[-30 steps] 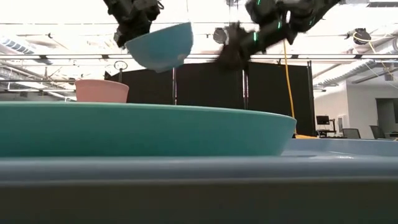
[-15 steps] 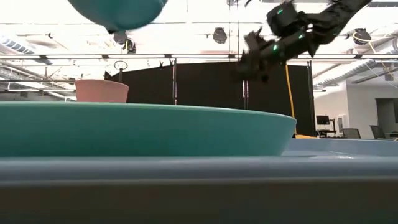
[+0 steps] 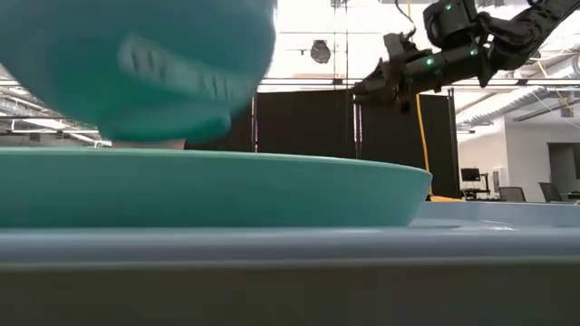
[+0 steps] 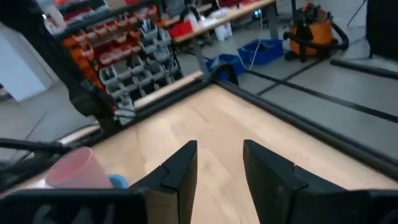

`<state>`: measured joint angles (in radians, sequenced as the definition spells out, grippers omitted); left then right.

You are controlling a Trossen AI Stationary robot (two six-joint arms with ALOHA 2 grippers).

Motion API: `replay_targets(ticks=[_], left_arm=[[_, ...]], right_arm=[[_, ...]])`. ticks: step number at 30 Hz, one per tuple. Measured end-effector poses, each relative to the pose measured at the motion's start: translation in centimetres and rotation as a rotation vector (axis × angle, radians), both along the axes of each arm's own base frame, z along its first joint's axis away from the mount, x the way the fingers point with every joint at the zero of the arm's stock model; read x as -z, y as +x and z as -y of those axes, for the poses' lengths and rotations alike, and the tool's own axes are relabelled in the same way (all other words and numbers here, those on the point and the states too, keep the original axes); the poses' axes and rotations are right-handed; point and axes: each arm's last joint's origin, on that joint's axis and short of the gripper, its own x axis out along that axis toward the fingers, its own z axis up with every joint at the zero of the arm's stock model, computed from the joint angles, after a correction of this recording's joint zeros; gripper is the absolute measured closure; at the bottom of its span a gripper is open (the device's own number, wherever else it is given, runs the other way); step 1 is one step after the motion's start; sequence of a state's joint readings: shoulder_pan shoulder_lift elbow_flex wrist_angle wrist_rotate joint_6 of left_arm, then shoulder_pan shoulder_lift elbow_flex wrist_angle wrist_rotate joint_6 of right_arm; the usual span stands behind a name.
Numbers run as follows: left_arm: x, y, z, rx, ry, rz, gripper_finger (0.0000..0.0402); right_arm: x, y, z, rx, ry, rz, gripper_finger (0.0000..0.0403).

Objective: Set up tray
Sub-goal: Put the blue bowl on top of the green plate on the serving tray

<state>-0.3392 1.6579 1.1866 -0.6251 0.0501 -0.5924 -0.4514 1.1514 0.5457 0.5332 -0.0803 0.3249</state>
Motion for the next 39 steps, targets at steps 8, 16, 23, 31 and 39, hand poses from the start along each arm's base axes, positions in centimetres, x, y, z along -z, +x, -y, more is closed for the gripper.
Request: replay_targets(ticks=[8, 16, 23, 31, 39], left_arm=[[2.2, 1.0, 0.0, -0.009, -0.036, -0.068, 0.0394], [2.4, 1.2, -0.1, -0.037, -0.022, -0.06, 0.0394], [4.5, 2.2, -0.4, -0.032, -0.055, -0.121, 0.0394], [4.8, 2.2, -0.5, -0.015, -0.065, -0.136, 0.0355], [3.9, 2.1, -0.6, -0.019, -0.052, -0.091, 0.0349]], right_arm=[[0.1, 0.3, -0.5, -0.024, 0.005, -0.002, 0.0285], [0.1, 0.3, -0.6, -0.024, 0.004, -0.008, 0.0287], [0.1, 0.3, -0.6, -0.024, 0.003, -0.007, 0.0287], [0.1, 0.3, -0.6, -0.024, 0.0, -0.008, 0.0287], [0.1, 0.3, -0.6, -0.026, -0.012, -0.011, 0.0287]])
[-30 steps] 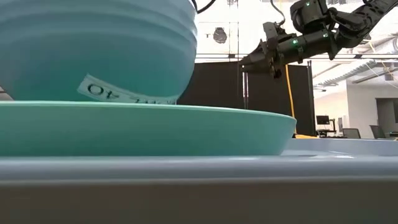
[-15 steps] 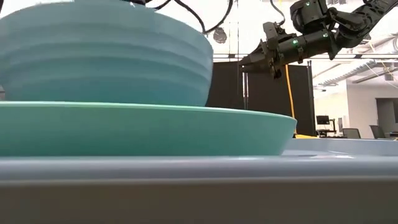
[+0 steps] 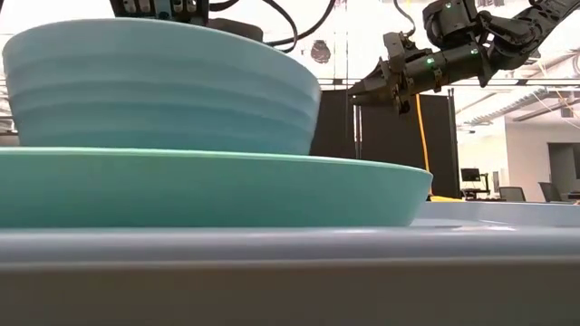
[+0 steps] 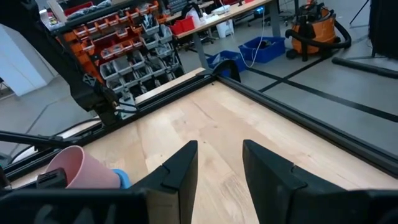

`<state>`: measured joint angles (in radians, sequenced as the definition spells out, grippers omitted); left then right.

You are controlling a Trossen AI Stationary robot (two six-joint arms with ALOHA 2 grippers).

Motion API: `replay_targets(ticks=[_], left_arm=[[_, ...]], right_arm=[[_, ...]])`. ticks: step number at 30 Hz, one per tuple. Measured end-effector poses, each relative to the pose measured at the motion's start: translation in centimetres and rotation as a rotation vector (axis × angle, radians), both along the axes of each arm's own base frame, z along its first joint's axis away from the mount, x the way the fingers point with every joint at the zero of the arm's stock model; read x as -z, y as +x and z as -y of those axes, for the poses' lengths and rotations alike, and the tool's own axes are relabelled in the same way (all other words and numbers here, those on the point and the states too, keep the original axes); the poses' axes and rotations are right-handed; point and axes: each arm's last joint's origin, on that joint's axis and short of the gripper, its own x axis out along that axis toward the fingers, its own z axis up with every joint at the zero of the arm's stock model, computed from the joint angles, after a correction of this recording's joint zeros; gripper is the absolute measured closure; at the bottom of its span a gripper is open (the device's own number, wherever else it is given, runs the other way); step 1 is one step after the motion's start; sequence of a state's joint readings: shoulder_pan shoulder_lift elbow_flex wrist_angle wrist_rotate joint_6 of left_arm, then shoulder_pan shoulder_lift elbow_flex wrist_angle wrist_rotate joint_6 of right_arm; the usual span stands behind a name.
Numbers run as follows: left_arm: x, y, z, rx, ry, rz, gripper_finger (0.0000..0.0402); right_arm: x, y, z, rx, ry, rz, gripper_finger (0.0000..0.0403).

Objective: Set up tray
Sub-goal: Put the blue bowl on top of the green plate on the serving tray

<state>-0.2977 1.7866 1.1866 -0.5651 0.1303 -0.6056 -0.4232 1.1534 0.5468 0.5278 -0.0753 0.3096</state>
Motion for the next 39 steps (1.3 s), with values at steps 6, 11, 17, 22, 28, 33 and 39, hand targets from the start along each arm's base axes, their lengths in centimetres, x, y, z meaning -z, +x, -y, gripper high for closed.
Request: replay_targets(ticks=[6, 11, 17, 22, 28, 33, 39], left_arm=[[0.0, 0.0, 0.0, -0.002, -0.008, -0.004, 0.0373], [0.0, 0.0, 0.0, -0.003, -0.011, -0.005, 0.0382], [-0.2, 0.3, 0.6, 0.035, -0.062, 0.035, 0.0353], [-0.3, 0.3, 1.0, 0.049, -0.071, 0.053, 0.0317], [-0.3, 0.3, 1.0, 0.051, -0.071, 0.053, 0.0296], [-0.3, 0.3, 1.0, 0.064, -0.067, 0.056, 0.0293], [-1.4, -0.3, 0.4, 0.051, -0.023, 0.058, 0.0293]], right_arm=[[0.0, 0.0, 0.0, -0.001, -0.004, -0.001, 0.0287], [0.0, 0.0, 0.0, -0.001, -0.007, -0.003, 0.0287], [0.0, 0.0, 0.0, -0.001, -0.007, -0.003, 0.0287], [0.0, 0.0, 0.0, -0.001, -0.007, -0.003, 0.0287], [0.0, 0.0, 0.0, -0.001, -0.007, -0.002, 0.0287], [0.0, 0.0, 0.0, -0.003, -0.007, -0.002, 0.0287], [0.0, 0.0, 0.0, -0.005, -0.007, -0.002, 0.0287]])
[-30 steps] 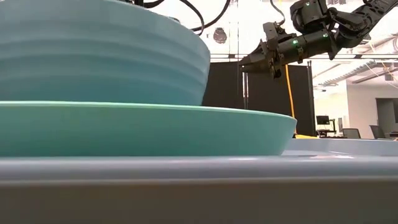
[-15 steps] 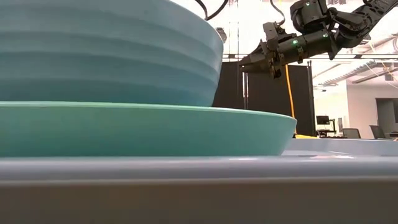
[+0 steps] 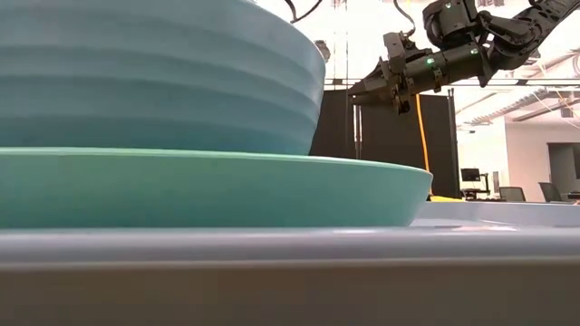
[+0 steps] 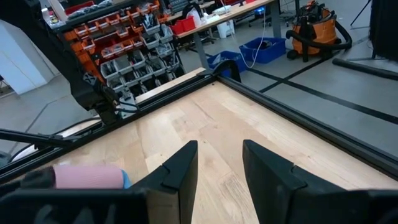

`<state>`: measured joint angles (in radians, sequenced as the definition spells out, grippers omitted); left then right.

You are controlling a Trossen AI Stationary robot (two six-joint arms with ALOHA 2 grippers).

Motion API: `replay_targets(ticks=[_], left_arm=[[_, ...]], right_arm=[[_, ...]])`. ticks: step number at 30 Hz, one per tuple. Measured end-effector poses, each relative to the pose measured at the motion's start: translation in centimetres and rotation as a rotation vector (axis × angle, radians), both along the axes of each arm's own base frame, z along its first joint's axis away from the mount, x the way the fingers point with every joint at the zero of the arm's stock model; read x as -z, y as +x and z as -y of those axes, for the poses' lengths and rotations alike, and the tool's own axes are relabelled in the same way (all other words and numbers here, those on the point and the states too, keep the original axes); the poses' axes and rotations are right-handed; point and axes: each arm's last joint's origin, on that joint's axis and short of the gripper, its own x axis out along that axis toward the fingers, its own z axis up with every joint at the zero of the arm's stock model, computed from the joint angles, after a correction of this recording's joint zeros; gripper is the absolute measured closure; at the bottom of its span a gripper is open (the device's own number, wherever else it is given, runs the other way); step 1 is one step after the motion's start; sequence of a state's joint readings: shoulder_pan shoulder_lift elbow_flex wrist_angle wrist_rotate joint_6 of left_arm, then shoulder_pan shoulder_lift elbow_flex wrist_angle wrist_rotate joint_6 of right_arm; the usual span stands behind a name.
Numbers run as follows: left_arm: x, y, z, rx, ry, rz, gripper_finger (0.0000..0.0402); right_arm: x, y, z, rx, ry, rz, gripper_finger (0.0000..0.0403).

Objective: Set up tray
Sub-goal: Put the blue bowl on top of the green plate on the serving tray, then adjust the pink cup on the serving tray

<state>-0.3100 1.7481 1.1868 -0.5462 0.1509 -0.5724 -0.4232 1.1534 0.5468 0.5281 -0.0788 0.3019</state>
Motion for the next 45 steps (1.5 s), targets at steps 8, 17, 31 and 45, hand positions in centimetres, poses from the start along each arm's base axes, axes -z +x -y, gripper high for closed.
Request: replay_targets(ticks=[8, 17, 31, 45], left_arm=[[-3.6, -1.4, -0.8, -0.037, 0.056, 0.107, 0.0293], [-3.8, -3.0, -1.6, -0.096, 0.168, 0.006, 0.0293], [-3.2, -6.4, -0.6, -0.098, 0.529, -0.161, 0.0293], [-3.9, -8.6, 2.7, 0.007, 0.56, -0.113, 0.0293]], right_arm=[[-0.1, 0.0, 0.0, 0.0, -0.003, 0.007, 0.0287], [-0.1, 0.0, 0.0, -0.001, -0.005, 0.012, 0.0287], [-0.1, 0.0, 0.0, -0.002, -0.005, 0.012, 0.0287], [-0.1, 0.0, 0.0, -0.001, -0.002, 0.013, 0.0287]])
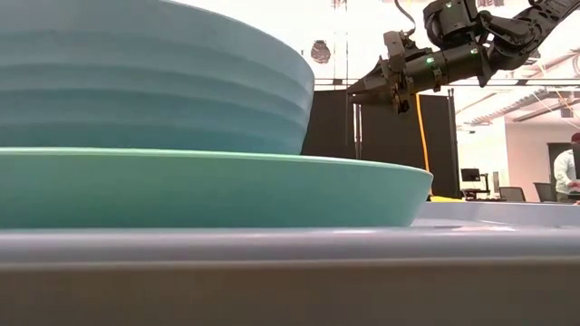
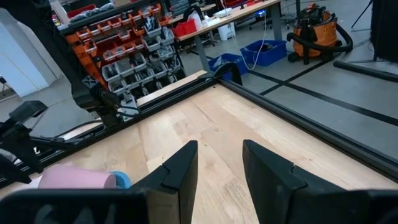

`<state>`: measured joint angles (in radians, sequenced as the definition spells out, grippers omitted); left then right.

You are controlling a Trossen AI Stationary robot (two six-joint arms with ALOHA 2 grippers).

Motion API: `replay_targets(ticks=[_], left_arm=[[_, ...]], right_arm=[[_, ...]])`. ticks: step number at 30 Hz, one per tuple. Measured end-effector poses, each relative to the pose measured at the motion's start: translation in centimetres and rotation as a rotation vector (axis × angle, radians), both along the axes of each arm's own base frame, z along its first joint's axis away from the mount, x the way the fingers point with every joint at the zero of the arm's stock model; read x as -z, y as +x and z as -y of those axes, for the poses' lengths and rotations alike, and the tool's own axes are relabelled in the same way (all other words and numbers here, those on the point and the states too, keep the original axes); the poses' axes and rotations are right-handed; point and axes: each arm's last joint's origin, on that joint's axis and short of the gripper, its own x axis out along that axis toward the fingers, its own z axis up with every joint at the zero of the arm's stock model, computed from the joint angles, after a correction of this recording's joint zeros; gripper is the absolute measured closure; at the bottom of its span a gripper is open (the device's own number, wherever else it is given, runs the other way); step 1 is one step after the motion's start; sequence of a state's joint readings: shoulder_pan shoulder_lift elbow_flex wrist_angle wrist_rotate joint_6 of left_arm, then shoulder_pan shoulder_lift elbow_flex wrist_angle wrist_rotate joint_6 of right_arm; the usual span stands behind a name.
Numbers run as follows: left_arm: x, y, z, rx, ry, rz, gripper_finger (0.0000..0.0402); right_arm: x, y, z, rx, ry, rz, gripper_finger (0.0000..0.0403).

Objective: Set up tray
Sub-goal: Adjust the pink cup on the serving tray

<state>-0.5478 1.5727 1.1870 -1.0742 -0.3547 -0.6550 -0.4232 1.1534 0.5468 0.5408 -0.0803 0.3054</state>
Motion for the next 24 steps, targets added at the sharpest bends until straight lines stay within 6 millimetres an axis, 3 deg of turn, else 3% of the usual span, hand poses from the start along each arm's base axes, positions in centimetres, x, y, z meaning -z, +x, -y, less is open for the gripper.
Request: replay_targets(ticks=[9, 24], left_arm=[[0.16, -0.56, 0.04, -0.014, 0.075, -0.017, 0.0293], [0.25, -0.85, 0.51, -0.027, 0.03, -0.031, 0.0293]], right_arm=[[0.0, 0.0, -0.01, 0.001, 0.022, 0.008, 0.0287], [0.0, 0.13, -0.29, -0.011, 0.021, 0.008, 0.0287]])
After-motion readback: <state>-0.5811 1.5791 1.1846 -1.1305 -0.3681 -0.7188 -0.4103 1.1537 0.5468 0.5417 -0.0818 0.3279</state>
